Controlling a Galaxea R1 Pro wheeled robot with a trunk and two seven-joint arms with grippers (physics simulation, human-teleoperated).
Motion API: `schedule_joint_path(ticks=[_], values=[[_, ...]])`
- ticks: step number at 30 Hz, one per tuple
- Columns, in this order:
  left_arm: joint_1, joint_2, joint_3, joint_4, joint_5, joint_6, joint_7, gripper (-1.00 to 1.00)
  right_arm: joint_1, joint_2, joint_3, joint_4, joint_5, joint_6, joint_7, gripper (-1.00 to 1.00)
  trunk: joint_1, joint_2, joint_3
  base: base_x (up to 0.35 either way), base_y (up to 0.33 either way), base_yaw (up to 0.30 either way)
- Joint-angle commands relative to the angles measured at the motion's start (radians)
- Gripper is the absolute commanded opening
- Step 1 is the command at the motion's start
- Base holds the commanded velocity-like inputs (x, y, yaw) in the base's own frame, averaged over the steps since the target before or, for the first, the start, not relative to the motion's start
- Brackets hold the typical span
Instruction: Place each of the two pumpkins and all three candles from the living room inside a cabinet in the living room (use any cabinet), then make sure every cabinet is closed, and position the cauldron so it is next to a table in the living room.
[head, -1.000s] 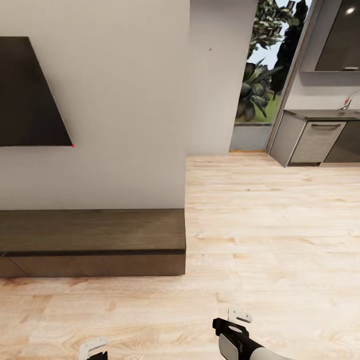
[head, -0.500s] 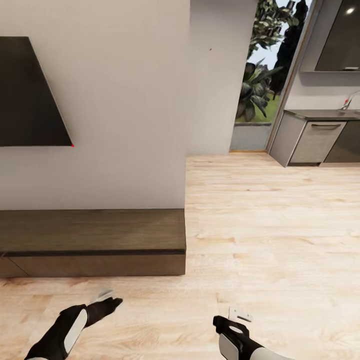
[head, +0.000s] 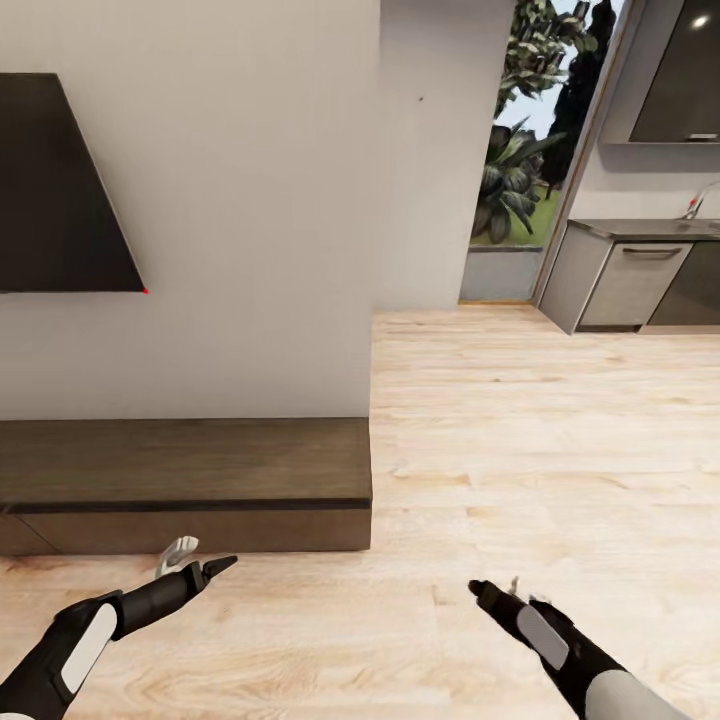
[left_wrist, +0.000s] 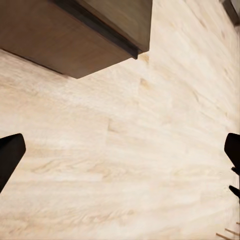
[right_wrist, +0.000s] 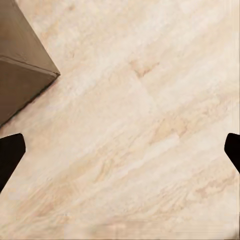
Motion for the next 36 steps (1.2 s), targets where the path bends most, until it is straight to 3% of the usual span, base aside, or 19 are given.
schedule_joint_path(ticks=[1,8,12,16,23,29,36], values=[[0.0,0.0,0.002,0.0,0.004,0.007,-0.002,1.0,-0.001,-0.084,-0.058,-0.264,-0.024,0.082,-0.005,1.0,0.0,-0.001,-0.001,0.0,0.0,0.0],[0.0,-0.003,0.002,-0.001,0.006,0.007,-0.002,1.0,0.016,-0.108,-0.256,-0.645,-0.058,0.257,0.0,1.0,0.0,-0.001,-0.001,0.0,0.0,0.0],[0.0,-0.003,0.002,-0.001,0.006,0.007,-0.003,1.0,0.05,-0.103,-0.319,-0.802,-0.065,0.317,0.001,1.0,0.0,-0.001,-0.001,0.0,0.0,0.0],[0.0,-0.005,0.002,0.0,0.008,0.007,-0.004,1.0,0.057,-0.099,-0.329,-0.857,-0.06,0.323,0.006,1.0,0.0,-0.001,-0.001,0.0,0.0,0.0],[0.0,-0.008,0.003,0.0,0.013,0.008,-0.005,1.0,0.058,-0.1,-0.333,-0.86,-0.061,0.328,0.005,1.0,0.0,-0.001,-0.001,0.0,0.0,0.0],[0.0,-0.003,0.043,0.0,0.106,0.007,-0.005,1.0,0.058,-0.099,-0.333,-0.867,-0.065,0.322,0.006,1.0,0.0,-0.001,-0.001,0.0,0.0,0.0],[0.0,0.0,0.047,0.0,0.115,0.007,-0.005,1.0,0.058,-0.098,-0.332,-0.869,-0.064,0.322,0.006,1.0,0.0,-0.001,-0.001,0.0,0.0,0.0]])
